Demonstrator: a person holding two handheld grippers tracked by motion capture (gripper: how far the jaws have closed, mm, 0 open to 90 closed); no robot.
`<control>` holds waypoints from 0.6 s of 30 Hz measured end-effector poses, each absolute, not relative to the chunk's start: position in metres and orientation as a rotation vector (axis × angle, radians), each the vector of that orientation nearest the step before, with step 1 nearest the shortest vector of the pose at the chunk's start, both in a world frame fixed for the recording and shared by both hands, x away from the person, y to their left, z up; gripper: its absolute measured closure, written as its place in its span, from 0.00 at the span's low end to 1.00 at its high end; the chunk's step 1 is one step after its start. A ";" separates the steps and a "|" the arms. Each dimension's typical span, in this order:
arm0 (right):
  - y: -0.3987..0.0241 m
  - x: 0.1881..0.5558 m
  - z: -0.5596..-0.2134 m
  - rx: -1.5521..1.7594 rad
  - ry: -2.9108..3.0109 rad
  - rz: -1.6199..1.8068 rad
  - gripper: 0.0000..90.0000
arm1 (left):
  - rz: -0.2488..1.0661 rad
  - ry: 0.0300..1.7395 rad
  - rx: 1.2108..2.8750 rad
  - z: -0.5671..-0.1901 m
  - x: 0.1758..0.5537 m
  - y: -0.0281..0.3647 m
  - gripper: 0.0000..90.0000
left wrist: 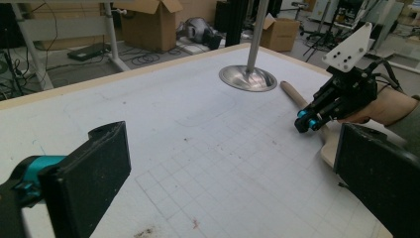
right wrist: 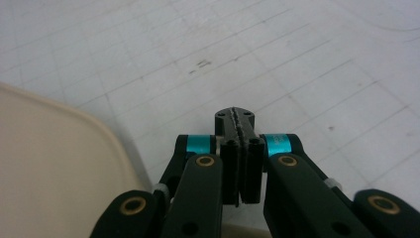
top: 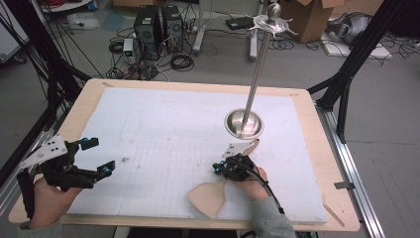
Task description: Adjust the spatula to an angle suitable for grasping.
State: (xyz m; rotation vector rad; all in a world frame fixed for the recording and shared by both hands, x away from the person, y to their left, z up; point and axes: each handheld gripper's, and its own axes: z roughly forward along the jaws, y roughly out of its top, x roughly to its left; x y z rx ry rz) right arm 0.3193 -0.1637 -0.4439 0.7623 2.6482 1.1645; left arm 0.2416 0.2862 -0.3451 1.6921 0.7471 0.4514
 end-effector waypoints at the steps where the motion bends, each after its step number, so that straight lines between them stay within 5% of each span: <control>1: -0.163 0.319 -0.444 0.765 2.653 1.166 1.00 | 0.448 0.746 1.694 -0.345 0.242 0.286 0.02; 18: -0.183 0.305 -0.442 0.730 2.757 1.181 1.00 | 0.405 0.719 1.712 -0.349 0.257 0.271 0.02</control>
